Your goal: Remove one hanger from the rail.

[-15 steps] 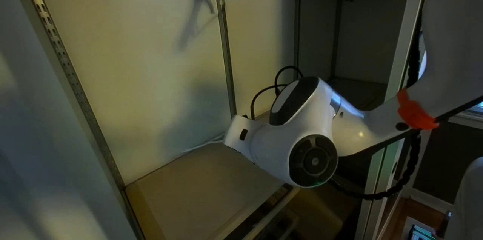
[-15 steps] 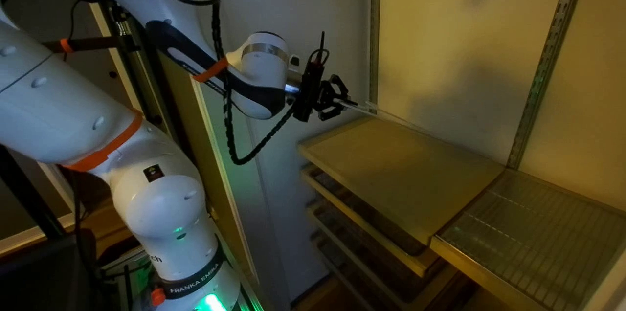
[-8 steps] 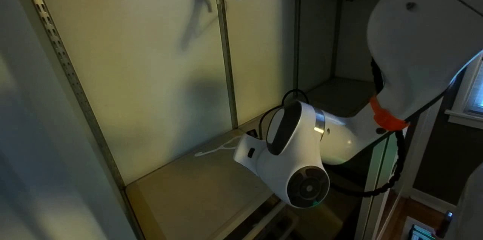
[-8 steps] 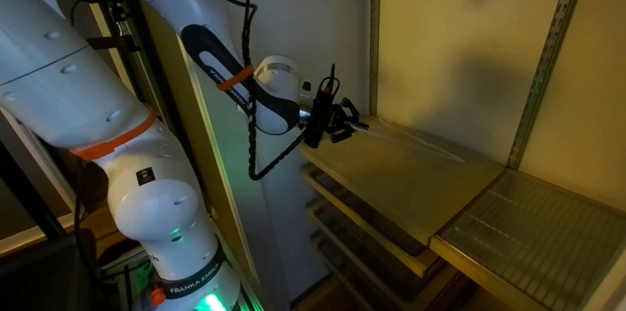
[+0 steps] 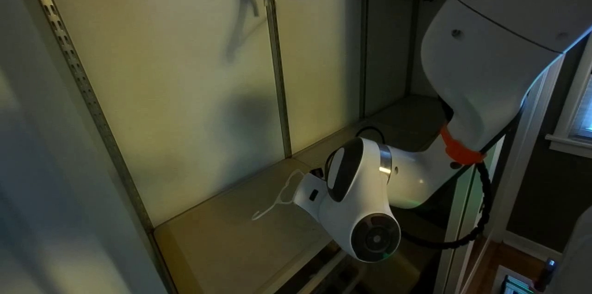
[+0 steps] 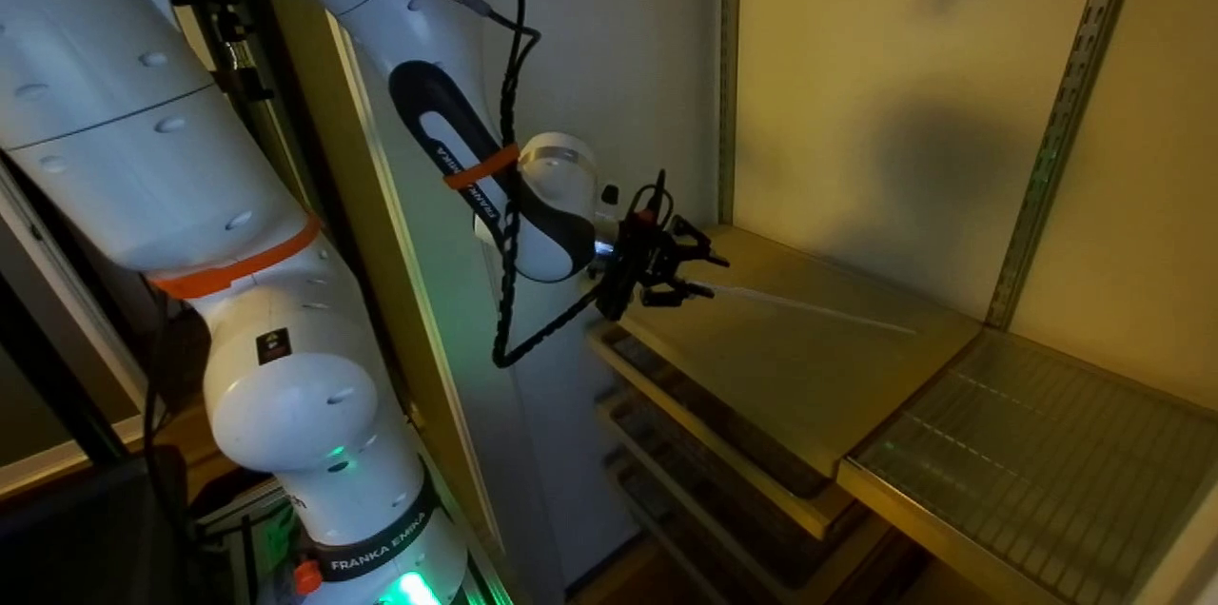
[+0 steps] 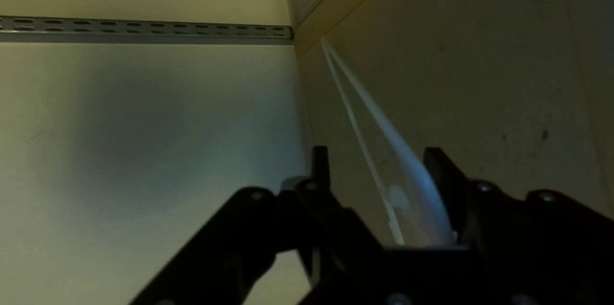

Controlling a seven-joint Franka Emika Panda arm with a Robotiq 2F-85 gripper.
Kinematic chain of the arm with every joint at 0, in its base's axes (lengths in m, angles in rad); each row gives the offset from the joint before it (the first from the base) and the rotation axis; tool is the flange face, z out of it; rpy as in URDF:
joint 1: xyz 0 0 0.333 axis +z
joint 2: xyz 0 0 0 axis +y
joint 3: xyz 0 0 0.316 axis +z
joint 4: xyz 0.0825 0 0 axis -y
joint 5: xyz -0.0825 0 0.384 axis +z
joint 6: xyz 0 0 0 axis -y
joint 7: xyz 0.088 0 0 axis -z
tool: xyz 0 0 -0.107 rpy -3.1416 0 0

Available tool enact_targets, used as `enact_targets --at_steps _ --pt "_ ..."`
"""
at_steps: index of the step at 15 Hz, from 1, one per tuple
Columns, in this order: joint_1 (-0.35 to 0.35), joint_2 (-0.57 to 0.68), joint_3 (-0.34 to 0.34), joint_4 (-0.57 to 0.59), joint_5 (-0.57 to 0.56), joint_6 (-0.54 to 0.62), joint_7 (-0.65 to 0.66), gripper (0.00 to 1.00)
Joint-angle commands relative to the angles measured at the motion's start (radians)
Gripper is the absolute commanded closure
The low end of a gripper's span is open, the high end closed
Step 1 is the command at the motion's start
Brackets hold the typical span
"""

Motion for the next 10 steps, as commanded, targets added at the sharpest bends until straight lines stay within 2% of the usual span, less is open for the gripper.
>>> enact_targets --at_steps 1,2,3,4,5,7,8,9,10 --pt "-0.035 -0.040 -0.023 0.004 -0.055 0.153 0.058 0.15" --pt "-0.050 -0.049 -0.037 0.008 -0.059 0.235 0.040 0.07" --pt "-0.047 -0.055 -0.066 0.012 -0.110 0.332 0.058 0.01" --pt "-0.044 -0.065 -0.095 0.016 -0.148 0.411 0.077 0.00" --pt "-0.020 -0.129 -0.140 -0.034 -0.185 0.497 0.104 0.00" --pt "-0.059 -0.152 -0.205 0.015 -0.286 0.674 0.180 0.00" --pt "-0.059 -0.196 -0.270 0.016 -0.324 0.745 0.237 0.00" --pt "-0.029 -0.261 -0.344 -0.023 -0.323 0.772 0.253 0.00" --pt "-0.037 -0.282 -0.408 -0.016 -0.329 0.813 0.259 0.00"
